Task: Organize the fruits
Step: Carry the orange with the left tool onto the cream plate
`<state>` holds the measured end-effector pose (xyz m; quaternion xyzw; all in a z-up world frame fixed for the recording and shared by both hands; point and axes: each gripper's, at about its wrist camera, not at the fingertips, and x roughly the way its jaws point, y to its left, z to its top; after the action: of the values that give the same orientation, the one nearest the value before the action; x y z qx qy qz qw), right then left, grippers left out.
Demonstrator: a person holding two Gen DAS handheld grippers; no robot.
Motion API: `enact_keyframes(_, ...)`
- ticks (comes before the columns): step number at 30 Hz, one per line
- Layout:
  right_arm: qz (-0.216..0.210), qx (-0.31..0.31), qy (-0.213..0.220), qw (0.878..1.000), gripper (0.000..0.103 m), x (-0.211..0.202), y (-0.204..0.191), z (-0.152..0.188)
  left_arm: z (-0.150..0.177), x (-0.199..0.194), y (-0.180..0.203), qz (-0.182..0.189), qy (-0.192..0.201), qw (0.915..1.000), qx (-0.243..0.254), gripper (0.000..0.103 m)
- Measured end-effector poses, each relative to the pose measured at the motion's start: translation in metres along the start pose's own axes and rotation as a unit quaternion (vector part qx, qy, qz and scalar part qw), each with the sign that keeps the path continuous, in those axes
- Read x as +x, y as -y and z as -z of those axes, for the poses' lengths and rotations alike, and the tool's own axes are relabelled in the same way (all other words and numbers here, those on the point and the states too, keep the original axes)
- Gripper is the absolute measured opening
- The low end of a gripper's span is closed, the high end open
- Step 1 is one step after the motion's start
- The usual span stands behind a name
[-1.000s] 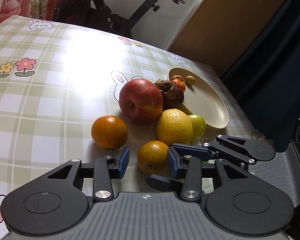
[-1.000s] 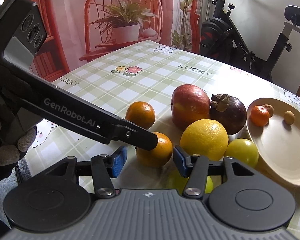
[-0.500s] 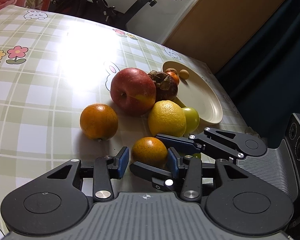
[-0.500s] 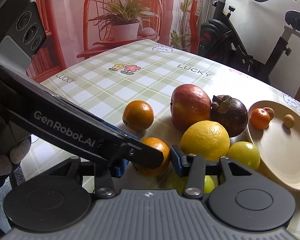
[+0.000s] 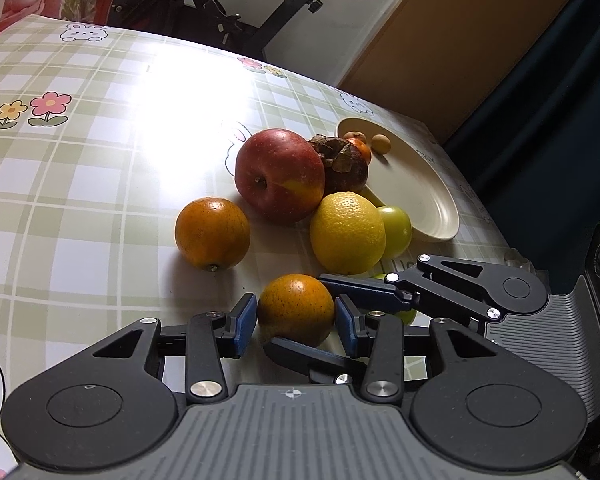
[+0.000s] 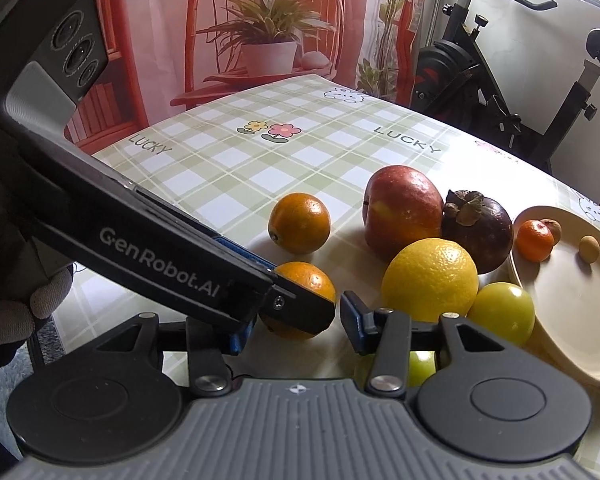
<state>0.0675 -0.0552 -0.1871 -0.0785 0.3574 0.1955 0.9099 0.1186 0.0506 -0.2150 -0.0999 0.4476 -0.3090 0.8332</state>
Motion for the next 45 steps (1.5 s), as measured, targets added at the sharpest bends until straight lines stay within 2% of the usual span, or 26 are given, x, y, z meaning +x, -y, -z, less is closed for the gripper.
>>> enact_keyframes(6,-0.007,0.006,0.002,1.0,0.045,-0.001,0.0,0.001,0.002,-0.003,0.002,-0.003,-0.002,1.0,0.006,0.045)
enact_keyframes(14,-0.001,0.01,0.047,0.999,0.045,-0.016,0.005,-0.006,-0.01,-0.017,0.02,-0.026,0.023,0.999,0.029,0.045)
enact_keyframes(25,0.022,0.049,0.099,0.994,0.045,-0.041,0.057,-0.019,-0.055,0.001,0.072,-0.049,0.031,0.994,0.093,0.045)
enact_keyframes(33,0.054,0.091,0.124,0.987,0.045,-0.053,0.118,-0.022,-0.101,0.04,0.111,-0.038,0.018,0.9914,0.124,0.045)
enact_keyframes(41,0.074,0.159,0.107,0.979,0.045,-0.039,0.173,-0.004,-0.121,0.104,0.13,-0.044,-0.032,0.9901,0.129,0.045)
enact_keyframes(45,0.072,0.187,0.096,0.975,0.045,-0.03,0.187,0.003,-0.123,0.123,0.133,-0.063,-0.056,0.9874,0.134,0.045)
